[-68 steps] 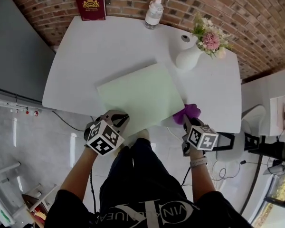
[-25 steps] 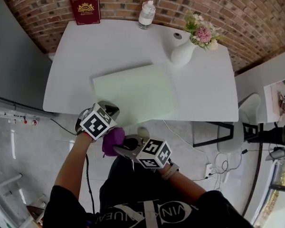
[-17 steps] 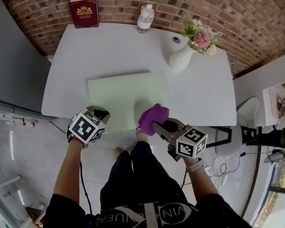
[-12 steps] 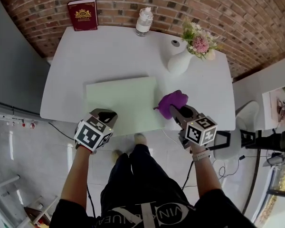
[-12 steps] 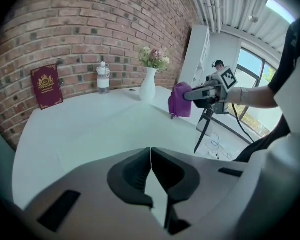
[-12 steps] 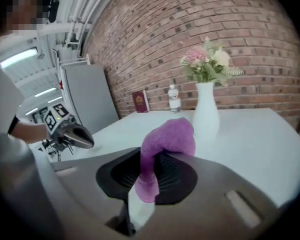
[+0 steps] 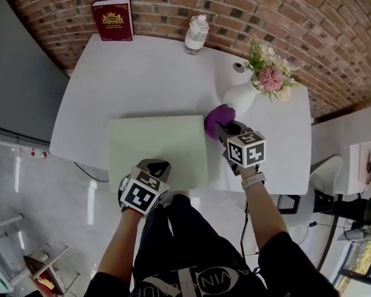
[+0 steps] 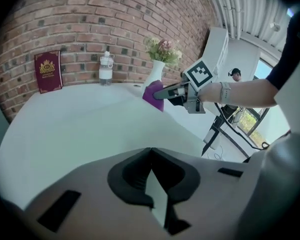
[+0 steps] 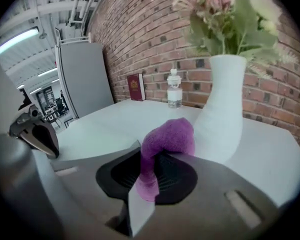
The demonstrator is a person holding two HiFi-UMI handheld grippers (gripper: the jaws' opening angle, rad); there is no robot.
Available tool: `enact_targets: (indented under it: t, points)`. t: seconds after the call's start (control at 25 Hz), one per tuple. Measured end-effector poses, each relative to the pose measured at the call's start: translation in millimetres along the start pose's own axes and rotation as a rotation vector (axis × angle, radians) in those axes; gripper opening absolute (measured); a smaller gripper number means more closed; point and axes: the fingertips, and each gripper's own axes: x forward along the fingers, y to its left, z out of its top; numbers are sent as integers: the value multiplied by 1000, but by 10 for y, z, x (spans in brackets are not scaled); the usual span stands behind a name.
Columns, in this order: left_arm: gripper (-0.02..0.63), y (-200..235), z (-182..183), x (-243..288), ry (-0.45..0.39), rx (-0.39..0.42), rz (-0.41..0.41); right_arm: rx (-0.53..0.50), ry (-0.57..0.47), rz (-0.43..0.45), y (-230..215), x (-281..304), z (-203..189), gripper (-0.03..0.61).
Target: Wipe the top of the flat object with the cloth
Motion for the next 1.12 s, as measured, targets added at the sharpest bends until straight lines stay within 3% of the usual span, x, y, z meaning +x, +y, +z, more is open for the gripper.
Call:
enact_targets:
  t: [0.16, 0.24, 0.36, 0.48, 0.64, 0.96, 1.12]
  points:
    - [11, 17, -54, 71, 50, -80, 16, 20, 23, 204, 209, 289, 6, 61]
    - [11, 43, -57, 85, 70, -77, 28, 58, 15, 300, 293, 306, 7, 60]
    - [11, 52, -68, 108, 93, -56, 32, 108, 9, 401, 376, 214, -45, 60]
    - [11, 59, -77, 117, 84, -86, 22, 161, 22, 481, 480, 84, -156, 60]
    - [11, 62, -59, 124, 76, -98, 15, 203, 47, 522, 621, -123, -329, 60]
    - [11, 49, -80, 140, 112, -35, 27, 258, 74, 525, 934, -551, -706, 60]
    - [11, 50, -87, 126, 101, -41, 17, 296, 86, 535, 1116, -799, -932, 60]
